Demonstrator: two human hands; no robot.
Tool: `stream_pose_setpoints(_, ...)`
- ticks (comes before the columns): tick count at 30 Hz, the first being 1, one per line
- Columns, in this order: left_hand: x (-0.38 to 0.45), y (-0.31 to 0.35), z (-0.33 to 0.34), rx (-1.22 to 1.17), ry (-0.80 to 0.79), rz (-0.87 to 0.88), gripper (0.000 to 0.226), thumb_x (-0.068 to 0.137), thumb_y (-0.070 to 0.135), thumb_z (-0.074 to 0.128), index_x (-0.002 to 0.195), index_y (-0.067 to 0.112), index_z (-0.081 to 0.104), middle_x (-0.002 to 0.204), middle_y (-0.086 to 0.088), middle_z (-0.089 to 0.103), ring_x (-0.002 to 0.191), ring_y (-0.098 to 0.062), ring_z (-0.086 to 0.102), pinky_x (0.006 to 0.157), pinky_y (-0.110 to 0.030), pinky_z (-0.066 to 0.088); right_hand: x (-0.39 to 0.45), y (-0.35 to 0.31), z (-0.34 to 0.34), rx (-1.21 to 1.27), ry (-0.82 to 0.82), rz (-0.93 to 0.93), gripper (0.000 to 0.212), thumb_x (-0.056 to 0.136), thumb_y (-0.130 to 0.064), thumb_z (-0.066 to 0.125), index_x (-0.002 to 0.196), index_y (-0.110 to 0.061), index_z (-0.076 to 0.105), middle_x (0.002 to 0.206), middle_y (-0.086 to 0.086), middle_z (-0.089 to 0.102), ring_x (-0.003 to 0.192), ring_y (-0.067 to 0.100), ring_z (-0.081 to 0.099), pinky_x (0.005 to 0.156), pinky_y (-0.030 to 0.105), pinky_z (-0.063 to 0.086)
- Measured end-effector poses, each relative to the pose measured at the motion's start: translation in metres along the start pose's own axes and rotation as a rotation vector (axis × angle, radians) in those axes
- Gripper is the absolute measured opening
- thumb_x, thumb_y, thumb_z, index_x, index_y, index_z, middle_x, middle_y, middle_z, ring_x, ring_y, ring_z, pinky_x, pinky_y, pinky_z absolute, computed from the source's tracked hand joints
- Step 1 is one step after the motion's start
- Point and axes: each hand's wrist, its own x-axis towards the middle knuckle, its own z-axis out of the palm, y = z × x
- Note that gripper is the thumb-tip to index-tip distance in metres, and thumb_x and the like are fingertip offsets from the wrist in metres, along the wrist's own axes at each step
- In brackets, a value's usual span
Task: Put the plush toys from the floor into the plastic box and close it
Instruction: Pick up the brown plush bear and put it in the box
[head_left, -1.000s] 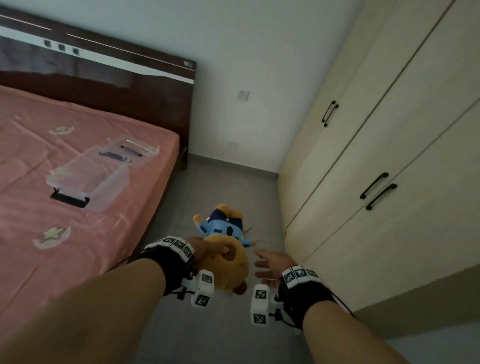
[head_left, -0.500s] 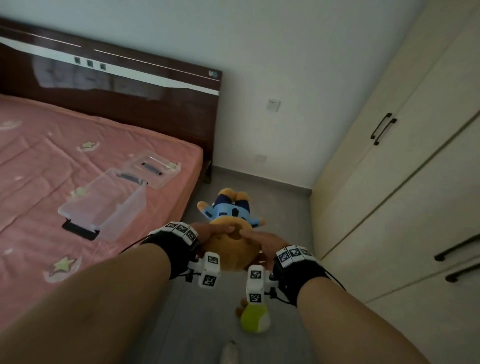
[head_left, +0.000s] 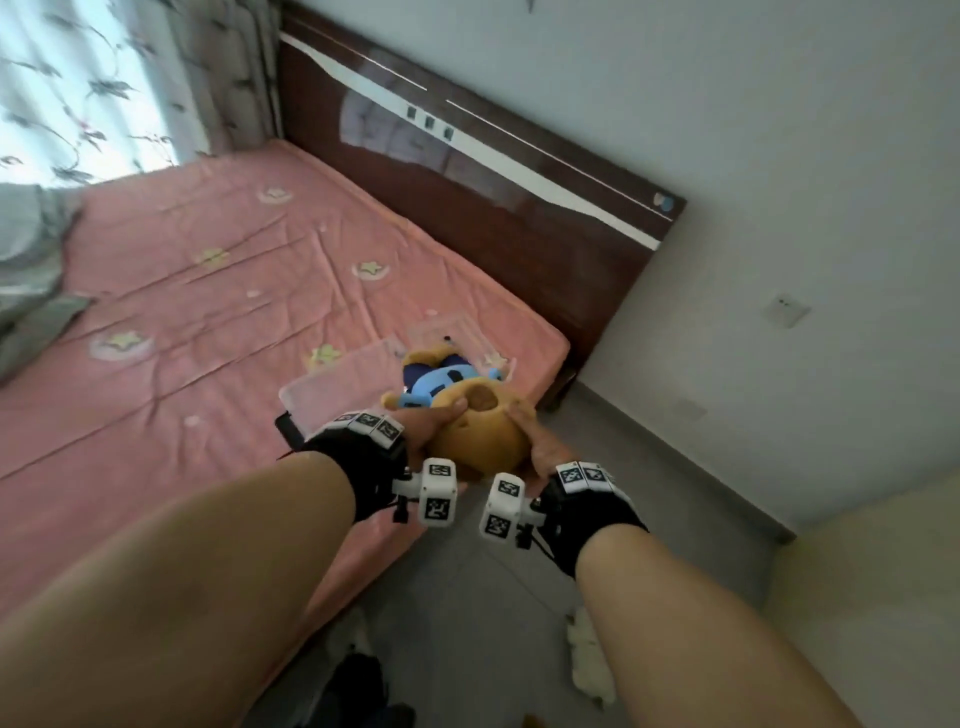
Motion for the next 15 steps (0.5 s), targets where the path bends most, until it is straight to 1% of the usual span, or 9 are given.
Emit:
stream_pose_setpoints(3, 0.040, 0.036, -0.046, -0.072, 0.001, -0.046, 0.073, 0.086, 0.046, 0.066, 0.139, 0.003, 0.040, 0.127, -0.028, 0.058, 0.110, -0.045, 0.060, 0.096, -0.062, 0.046, 0.049, -0.039, 0.068, -0.181, 0.029, 0.022, 0.080, 0.061, -0.063, 0.083, 0.120, -0.019, 0.051, 0.101, 0.021, 0.068, 0.076, 0.038, 0.073, 0.062, 0.046, 0.061)
stream_pose_setpoints(5, 0.064, 0.049, -0.076, -0.129, -0.046, -0.102, 0.069, 0.089, 0.046, 0.062, 0.139, 0.005, 0.040, 0.128, -0.026, 0.059, 0.110, -0.045, 0.060, 0.096, -0.060, 0.047, 0.079, -0.059, 0.106, -0.311, 0.031, 0.030, 0.089, 0.057, -0.058, 0.087, 0.124, -0.008, 0.055, 0.096, 0.020, 0.070, 0.077, 0.035, 0.072, 0.057, 0.038, 0.059)
stream_pose_setpoints(7, 0.093, 0.061, -0.112, -0.138, -0.061, -0.168, 0.068, 0.088, 0.046, 0.063, 0.139, 0.008, 0.040, 0.130, -0.019, 0.060, 0.105, -0.044, 0.063, 0.090, -0.053, 0.050, 0.120, -0.081, 0.146, -0.440, 0.049, -0.007, 0.095, 0.056, -0.052, 0.090, 0.131, -0.006, 0.053, 0.095, 0.016, 0.069, 0.077, 0.032, 0.070, 0.047, 0.031, 0.057)
stream_pose_setpoints(8, 0.103, 0.062, -0.126, -0.101, -0.073, -0.209, 0.066, 0.088, 0.047, 0.063, 0.138, 0.010, 0.041, 0.131, -0.013, 0.059, 0.103, -0.042, 0.065, 0.088, -0.049, 0.048, 0.134, -0.087, 0.157, -0.496, 0.067, -0.055, 0.100, 0.055, -0.049, 0.092, 0.136, -0.008, 0.048, 0.102, 0.015, 0.069, 0.084, 0.033, 0.070, 0.052, 0.033, 0.060)
stream_pose_setpoints(9, 0.109, 0.059, -0.138, -0.040, -0.058, -0.245, 0.063, 0.088, 0.049, 0.061, 0.136, 0.013, 0.043, 0.131, -0.008, 0.057, 0.100, -0.038, 0.066, 0.086, -0.043, 0.047, 0.142, -0.092, 0.163, -0.580, 0.092, -0.127, 0.106, 0.054, -0.046, 0.093, 0.141, -0.010, 0.043, 0.115, 0.015, 0.067, 0.095, 0.035, 0.069, 0.068, 0.036, 0.062)
stream_pose_setpoints(10, 0.119, 0.057, -0.156, 0.034, -0.022, -0.271, 0.057, 0.089, 0.051, 0.059, 0.131, 0.016, 0.047, 0.126, -0.006, 0.056, 0.095, -0.033, 0.067, 0.083, -0.039, 0.047, 0.158, -0.097, 0.173, -0.689, 0.102, -0.185, 0.111, 0.055, -0.045, 0.093, 0.145, -0.012, 0.038, 0.125, 0.014, 0.064, 0.104, 0.034, 0.066, 0.080, 0.034, 0.058)
stream_pose_setpoints(11, 0.131, 0.055, -0.172, 0.068, 0.041, -0.291, 0.051, 0.089, 0.051, 0.058, 0.125, 0.016, 0.050, 0.121, -0.006, 0.056, 0.089, -0.030, 0.066, 0.080, -0.036, 0.049, 0.176, -0.102, 0.182, -0.802, 0.121, -0.231, 0.111, 0.056, -0.046, 0.092, 0.146, -0.014, 0.037, 0.129, 0.012, 0.062, 0.107, 0.033, 0.064, 0.082, 0.030, 0.052)
stream_pose_setpoints(13, 0.162, 0.042, -0.203, 0.051, 0.182, -0.299, 0.039, 0.092, 0.038, 0.059, 0.117, 0.008, 0.053, 0.111, -0.010, 0.055, 0.083, -0.029, 0.062, 0.080, -0.039, 0.051, 0.213, -0.107, 0.193, -0.966, 0.129, -0.255, 0.104, 0.055, -0.047, 0.091, 0.140, -0.014, 0.041, 0.127, 0.011, 0.062, 0.097, 0.029, 0.062, 0.075, 0.029, 0.044)
stream_pose_setpoints(15, 0.186, 0.029, -0.228, 0.073, 0.284, -0.287, 0.033, 0.095, 0.022, 0.056, 0.122, 0.003, 0.056, 0.093, -0.012, 0.057, 0.071, -0.025, 0.056, 0.077, -0.039, 0.049, 0.249, -0.108, 0.204, -1.049, 0.121, -0.226, 0.105, 0.050, -0.051, 0.090, 0.135, -0.013, 0.041, 0.114, 0.009, 0.061, 0.079, 0.024, 0.059, 0.066, 0.026, 0.044)
